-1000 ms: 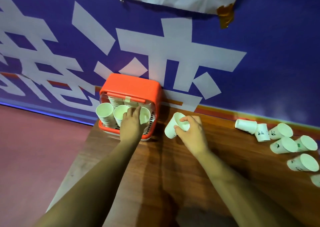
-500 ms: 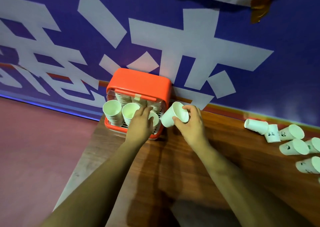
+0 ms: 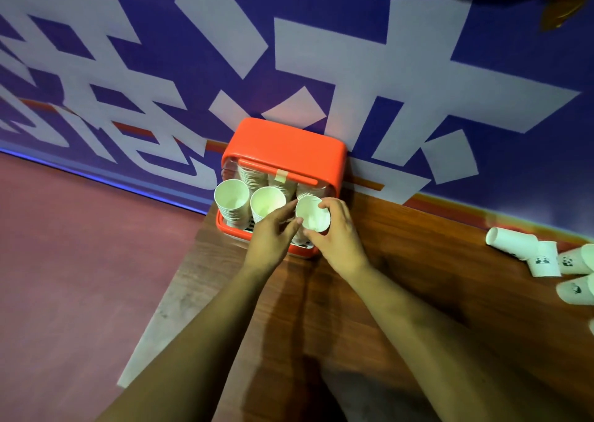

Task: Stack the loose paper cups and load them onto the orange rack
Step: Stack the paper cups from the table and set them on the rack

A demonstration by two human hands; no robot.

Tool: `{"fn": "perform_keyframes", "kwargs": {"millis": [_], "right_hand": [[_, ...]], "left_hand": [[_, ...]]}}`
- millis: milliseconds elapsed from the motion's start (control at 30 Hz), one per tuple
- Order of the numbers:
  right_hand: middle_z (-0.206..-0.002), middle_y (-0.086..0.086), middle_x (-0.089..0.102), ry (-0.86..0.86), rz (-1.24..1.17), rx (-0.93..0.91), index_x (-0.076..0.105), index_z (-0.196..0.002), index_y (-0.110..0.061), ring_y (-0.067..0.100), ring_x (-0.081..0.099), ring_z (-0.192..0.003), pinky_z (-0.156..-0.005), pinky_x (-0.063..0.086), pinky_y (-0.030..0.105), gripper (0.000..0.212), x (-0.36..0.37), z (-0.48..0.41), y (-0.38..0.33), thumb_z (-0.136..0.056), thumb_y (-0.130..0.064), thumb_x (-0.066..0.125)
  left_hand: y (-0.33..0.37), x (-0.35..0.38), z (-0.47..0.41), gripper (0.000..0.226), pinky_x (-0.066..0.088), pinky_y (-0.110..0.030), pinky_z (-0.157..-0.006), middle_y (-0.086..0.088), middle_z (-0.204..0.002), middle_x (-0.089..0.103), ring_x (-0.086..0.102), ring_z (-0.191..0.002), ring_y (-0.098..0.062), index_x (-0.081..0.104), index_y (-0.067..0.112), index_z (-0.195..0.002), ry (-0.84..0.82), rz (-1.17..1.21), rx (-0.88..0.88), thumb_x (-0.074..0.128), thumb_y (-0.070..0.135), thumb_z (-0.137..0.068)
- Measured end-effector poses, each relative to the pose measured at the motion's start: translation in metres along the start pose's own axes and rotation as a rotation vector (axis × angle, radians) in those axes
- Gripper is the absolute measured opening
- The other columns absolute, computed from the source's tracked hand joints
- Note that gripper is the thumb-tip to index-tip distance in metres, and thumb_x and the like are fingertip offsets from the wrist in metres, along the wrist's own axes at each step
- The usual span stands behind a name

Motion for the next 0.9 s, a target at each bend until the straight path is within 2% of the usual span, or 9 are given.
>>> {"fn": "perform_keyframes", "kwargs": {"millis": [67,133,233,333,433,500,633,767,900], "right_hand": [[-0.136,0.001,0.045,-0.036,0.007,0.002,0.045,-0.134,-0.016,0.015,0.047,-0.124,-0.096,0.044,0.021,0.064,0.004,-0.004,0.006,-0.079,-0.017,0.079],[-0.143,0.001,0.044,-0.052,0.003,0.010,0.040,-0.140,-0.020,0.014,0.044,-0.129,-0.100,0.041,0.021,0.071,0.007,-0.007,0.011,-0.080,-0.016,0.078],[-0.139,0.003,0.049,-0.031,0.022,0.013,0.039,-0.138,-0.018,0.017,0.048,-0.127,-0.097,0.047,0.025,0.070,0.012,-0.006,0.018,-0.080,-0.016,0.078],[-0.131,0.005,0.054,-0.041,0.015,0.043,0.042,-0.132,-0.015,0.018,0.053,-0.119,-0.090,0.052,0.030,0.065,0.020,-0.005,0.022,-0.079,-0.016,0.079],[-0.131,0.003,0.055,-0.076,-0.014,0.067,0.046,-0.133,-0.015,0.017,0.052,-0.119,-0.089,0.042,0.017,0.064,0.028,-0.007,0.030,-0.079,-0.013,0.079],[-0.135,0.002,0.055,-0.103,-0.007,0.112,0.046,-0.137,-0.016,0.016,0.051,-0.123,-0.091,0.036,0.013,0.068,0.032,-0.008,0.037,-0.078,-0.014,0.079],[-0.138,0.006,0.054,-0.182,0.037,0.177,0.042,-0.144,-0.016,0.021,0.049,-0.127,-0.099,0.038,0.023,0.076,0.034,-0.015,0.047,-0.078,-0.015,0.079],[-0.126,0.005,0.062,-0.169,0.067,0.207,0.049,-0.136,-0.017,0.022,0.057,-0.115,-0.094,0.049,0.033,0.070,0.036,-0.023,0.051,-0.074,-0.019,0.083],[-0.125,0.003,0.063,-0.166,0.020,0.236,0.050,-0.135,-0.019,0.020,0.058,-0.115,-0.096,0.051,0.041,0.073,0.037,-0.022,0.054,-0.072,-0.019,0.084]], "left_hand": [[-0.007,0.003,-0.001,0.040,0.042,-0.005,-0.090,0.016,-0.124,0.066,0.056,-0.110,0.016,0.057,0.024,-0.137,0.022,-0.062,-0.009,0.058,0.021,-0.098],[-0.014,0.008,-0.005,0.040,0.045,-0.012,-0.095,0.015,-0.127,0.065,0.057,-0.113,0.010,0.056,0.026,-0.138,0.040,-0.092,-0.027,0.056,0.025,-0.098],[-0.021,0.013,-0.006,0.040,0.047,-0.016,-0.096,0.014,-0.129,0.065,0.058,-0.116,0.004,0.054,0.026,-0.139,0.052,-0.121,-0.022,0.054,0.025,-0.099],[-0.024,0.013,-0.003,0.041,0.042,-0.006,-0.091,0.015,-0.128,0.062,0.057,-0.111,0.006,0.054,0.024,-0.139,0.079,-0.166,-0.006,0.054,0.020,-0.099],[-0.029,0.015,0.000,0.041,0.030,0.006,-0.083,0.007,-0.126,0.065,0.054,-0.110,0.003,0.056,0.017,-0.137,0.075,-0.238,0.014,0.056,0.010,-0.097],[-0.034,0.018,0.000,0.042,0.031,0.004,-0.079,0.002,-0.125,0.067,0.057,-0.108,-0.005,0.057,0.015,-0.135,0.069,-0.273,0.013,0.057,0.007,-0.095],[-0.043,0.025,-0.002,0.040,0.036,-0.008,-0.082,-0.001,-0.121,0.069,0.064,-0.106,-0.016,0.062,0.014,-0.130,0.103,-0.282,-0.039,0.059,0.004,-0.091],[-0.046,0.028,-0.003,0.036,0.040,-0.015,-0.088,-0.003,-0.119,0.070,0.065,-0.109,-0.020,0.063,0.013,-0.127,0.139,-0.260,-0.116,0.062,0.007,-0.091],[-0.049,0.031,-0.006,0.034,0.039,-0.015,-0.085,-0.003,-0.119,0.070,0.065,-0.109,-0.021,0.061,0.014,-0.128,0.150,-0.256,-0.171,0.060,0.010,-0.094]]}}
Point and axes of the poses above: each hand's wrist, its own z-axis away from the middle knuckle, its own x-axis out of the palm, y = z × x, the point moved 1 cm from there along -z, towards the middle knuckle
